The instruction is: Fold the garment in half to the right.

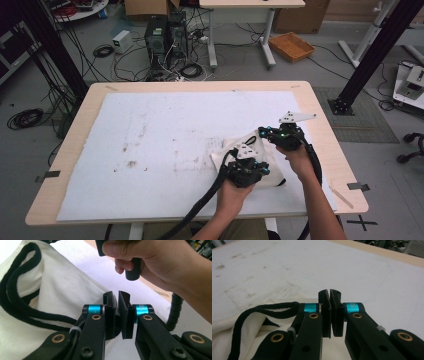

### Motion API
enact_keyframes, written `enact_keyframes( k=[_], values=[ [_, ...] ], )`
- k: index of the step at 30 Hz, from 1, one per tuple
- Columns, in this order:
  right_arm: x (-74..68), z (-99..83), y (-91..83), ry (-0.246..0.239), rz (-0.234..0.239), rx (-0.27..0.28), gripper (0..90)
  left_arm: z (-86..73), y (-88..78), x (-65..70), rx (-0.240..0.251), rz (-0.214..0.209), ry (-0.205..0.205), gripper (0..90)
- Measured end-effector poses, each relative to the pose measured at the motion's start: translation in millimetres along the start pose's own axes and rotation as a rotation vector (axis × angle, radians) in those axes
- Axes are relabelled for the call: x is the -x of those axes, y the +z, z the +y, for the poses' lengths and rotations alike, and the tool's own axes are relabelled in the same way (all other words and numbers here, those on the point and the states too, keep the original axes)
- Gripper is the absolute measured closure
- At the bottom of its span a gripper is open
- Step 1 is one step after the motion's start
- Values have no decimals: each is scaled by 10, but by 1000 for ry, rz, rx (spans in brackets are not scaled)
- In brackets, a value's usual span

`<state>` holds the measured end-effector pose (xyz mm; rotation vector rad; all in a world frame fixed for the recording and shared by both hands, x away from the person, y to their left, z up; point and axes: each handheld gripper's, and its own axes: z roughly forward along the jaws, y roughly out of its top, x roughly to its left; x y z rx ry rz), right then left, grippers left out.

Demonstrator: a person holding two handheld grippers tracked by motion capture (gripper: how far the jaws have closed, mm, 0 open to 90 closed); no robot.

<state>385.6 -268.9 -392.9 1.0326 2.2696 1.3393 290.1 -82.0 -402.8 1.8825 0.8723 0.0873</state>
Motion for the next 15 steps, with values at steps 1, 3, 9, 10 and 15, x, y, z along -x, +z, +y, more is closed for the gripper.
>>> enact_keyframes(
  k=[1,3,9,10,15],
  values=[
    [30,-29,-13,7,-8,-2,886,3,55,9,-8,0,-1,839],
    [81,-78,-25,25,-26,-2,886,11,162,26,-26,12,-3,839],
    [155,-194,-9,33,-75,-45,860,-14,395,22,-69,38,12,831],
    [156,-208,-15,39,-94,-46,771,-17,393,6,-60,25,10,814],
    [226,-288,-168,115,-164,-3,501,-13,140,-108,5,18,7,434]
  ],
)
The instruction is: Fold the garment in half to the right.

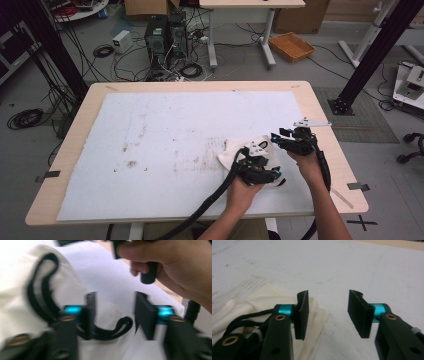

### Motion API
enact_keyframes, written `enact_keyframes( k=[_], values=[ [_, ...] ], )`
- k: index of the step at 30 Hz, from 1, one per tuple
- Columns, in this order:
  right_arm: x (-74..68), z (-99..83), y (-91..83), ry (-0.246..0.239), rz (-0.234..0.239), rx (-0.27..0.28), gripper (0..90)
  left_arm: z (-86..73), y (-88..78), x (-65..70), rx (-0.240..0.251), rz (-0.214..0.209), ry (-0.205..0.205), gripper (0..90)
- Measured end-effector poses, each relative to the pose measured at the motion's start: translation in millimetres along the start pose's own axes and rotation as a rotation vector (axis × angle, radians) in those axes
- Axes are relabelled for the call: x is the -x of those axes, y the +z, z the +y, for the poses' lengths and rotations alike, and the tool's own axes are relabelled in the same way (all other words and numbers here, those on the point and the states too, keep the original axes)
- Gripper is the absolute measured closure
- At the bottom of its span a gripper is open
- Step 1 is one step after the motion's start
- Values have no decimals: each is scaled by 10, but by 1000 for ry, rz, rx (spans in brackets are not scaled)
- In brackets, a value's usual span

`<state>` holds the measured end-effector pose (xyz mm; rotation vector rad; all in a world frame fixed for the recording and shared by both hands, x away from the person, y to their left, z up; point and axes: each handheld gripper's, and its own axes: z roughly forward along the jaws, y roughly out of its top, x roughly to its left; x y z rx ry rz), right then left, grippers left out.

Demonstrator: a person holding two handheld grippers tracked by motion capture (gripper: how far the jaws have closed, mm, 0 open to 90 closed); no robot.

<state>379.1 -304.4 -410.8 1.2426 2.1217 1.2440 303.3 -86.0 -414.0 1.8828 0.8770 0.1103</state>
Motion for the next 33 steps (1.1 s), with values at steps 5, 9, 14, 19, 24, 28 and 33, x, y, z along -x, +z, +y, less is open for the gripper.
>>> enact_keyframes(
  k=[5,9,14,19,24,28,33],
  values=[
    [-5,-161,-272,30,-16,41,475,-75,-587,-307,134,33,-2,302],
    [-246,-355,-456,-45,42,16,523,-187,-1054,-605,209,86,-12,287],
    [-553,-538,-518,-111,144,-41,570,-360,-1474,-931,248,163,-41,255],
    [-632,-674,-462,-139,164,-118,663,-474,-1658,-1083,250,202,-54,254],
    [-625,-755,-528,-143,46,-170,882,-672,-1937,-1311,239,249,-71,254],
    [-625,-782,-573,-83,28,-187,743,-737,-2033,-1410,230,263,-70,255],
    [-787,-515,-691,-83,-7,-45,471,-789,-2122,-1510,230,272,-63,254]
  ],
)
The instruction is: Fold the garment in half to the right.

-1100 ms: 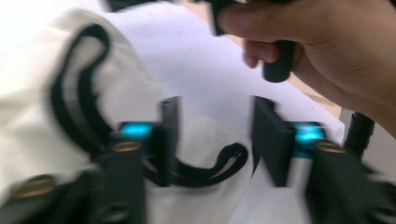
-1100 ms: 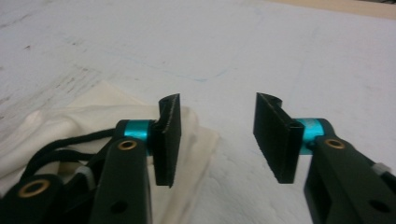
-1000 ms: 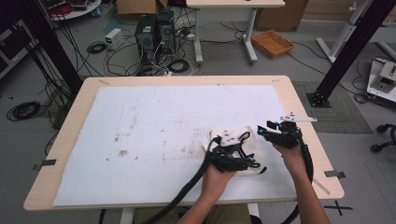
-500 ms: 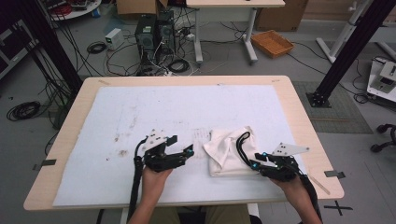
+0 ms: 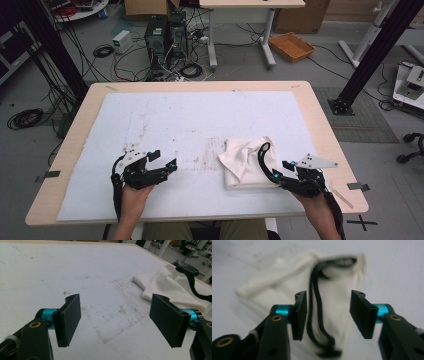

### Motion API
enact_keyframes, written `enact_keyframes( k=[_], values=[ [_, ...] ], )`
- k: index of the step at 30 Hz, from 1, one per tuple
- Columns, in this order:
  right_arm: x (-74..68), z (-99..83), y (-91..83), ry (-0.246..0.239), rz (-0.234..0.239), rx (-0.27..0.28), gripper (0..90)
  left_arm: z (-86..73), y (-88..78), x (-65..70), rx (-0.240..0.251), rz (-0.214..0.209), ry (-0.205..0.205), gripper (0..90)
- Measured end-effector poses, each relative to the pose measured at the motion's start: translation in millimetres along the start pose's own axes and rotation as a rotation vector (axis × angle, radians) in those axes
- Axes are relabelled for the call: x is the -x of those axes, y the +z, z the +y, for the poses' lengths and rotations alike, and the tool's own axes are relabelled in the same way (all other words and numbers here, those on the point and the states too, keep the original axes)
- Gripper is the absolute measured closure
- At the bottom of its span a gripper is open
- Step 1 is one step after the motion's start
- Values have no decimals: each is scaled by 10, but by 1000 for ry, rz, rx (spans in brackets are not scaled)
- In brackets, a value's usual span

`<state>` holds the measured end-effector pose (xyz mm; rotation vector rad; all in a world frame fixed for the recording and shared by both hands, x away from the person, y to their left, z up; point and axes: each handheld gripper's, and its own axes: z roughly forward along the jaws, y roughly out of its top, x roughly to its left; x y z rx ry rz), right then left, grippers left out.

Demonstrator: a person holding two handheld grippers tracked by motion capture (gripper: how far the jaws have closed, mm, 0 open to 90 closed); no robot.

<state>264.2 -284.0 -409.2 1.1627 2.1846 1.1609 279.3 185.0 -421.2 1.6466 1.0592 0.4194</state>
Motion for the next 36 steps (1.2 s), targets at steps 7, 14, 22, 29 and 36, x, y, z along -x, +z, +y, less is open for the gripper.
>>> enact_keyframes(
  k=[7,14,22,29,36],
  values=[
    [-479,535,426,-100,63,-7,471,-40,-27,-64,9,6,9,255],
    [-859,787,1200,-183,93,-181,590,-65,-83,-119,26,16,-5,254],
    [-966,819,1605,-244,6,-333,750,-76,-105,-171,34,23,-25,254],
    [-934,858,1409,-262,32,-236,867,-84,-101,-177,25,23,-28,254],
    [-598,611,655,-131,-3,60,866,-90,-94,-185,25,27,-35,255]
  ],
)
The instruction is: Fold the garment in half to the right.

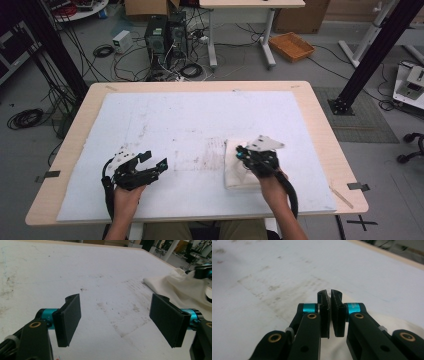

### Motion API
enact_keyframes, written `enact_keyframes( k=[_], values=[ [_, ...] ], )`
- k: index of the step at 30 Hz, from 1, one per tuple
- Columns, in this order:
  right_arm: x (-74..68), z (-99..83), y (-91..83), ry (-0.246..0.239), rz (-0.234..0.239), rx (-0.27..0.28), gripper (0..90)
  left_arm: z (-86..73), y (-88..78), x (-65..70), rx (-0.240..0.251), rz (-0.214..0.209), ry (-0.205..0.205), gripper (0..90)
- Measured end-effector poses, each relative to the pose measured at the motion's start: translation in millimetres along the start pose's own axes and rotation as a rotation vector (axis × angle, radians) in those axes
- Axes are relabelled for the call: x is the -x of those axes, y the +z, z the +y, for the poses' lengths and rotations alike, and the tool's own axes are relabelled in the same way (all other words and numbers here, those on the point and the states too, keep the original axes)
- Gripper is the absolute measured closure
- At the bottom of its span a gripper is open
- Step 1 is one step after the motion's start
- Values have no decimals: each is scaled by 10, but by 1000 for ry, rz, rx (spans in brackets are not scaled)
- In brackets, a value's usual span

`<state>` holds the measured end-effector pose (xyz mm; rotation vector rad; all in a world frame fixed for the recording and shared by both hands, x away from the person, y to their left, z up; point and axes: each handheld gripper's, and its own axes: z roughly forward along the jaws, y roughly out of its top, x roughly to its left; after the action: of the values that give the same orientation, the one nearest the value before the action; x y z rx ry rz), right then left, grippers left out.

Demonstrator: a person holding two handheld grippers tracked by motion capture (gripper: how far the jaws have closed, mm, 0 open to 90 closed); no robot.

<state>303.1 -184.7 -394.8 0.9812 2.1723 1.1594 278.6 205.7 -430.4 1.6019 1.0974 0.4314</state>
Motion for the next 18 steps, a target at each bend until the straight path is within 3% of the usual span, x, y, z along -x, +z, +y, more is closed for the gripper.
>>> enact_keyframes(
  k=[2,3,8,12,15,16,17,18],
  values=[
    [37,-41,-76,14,-12,19,866,-2,10,6,-7,-1,3,254],
    [124,-158,-277,52,-31,51,866,-4,20,10,-5,-1,0,254],
    [240,-351,-599,112,-87,71,866,-12,39,36,-15,-2,5,255],
    [320,-528,-687,150,-143,-18,865,-19,56,53,-25,-6,11,254],
    [333,-643,-762,216,-99,-83,807,-22,61,62,-27,-4,14,255],
    [333,-643,-762,216,-99,-83,807,-22,61,62,-27,-4,14,255],
    [325,-665,-800,225,-94,-91,761,-22,61,62,-27,-4,14,255],
    [313,-667,-887,233,-111,-63,679,-21,68,59,-32,-6,14,254]
  ],
)
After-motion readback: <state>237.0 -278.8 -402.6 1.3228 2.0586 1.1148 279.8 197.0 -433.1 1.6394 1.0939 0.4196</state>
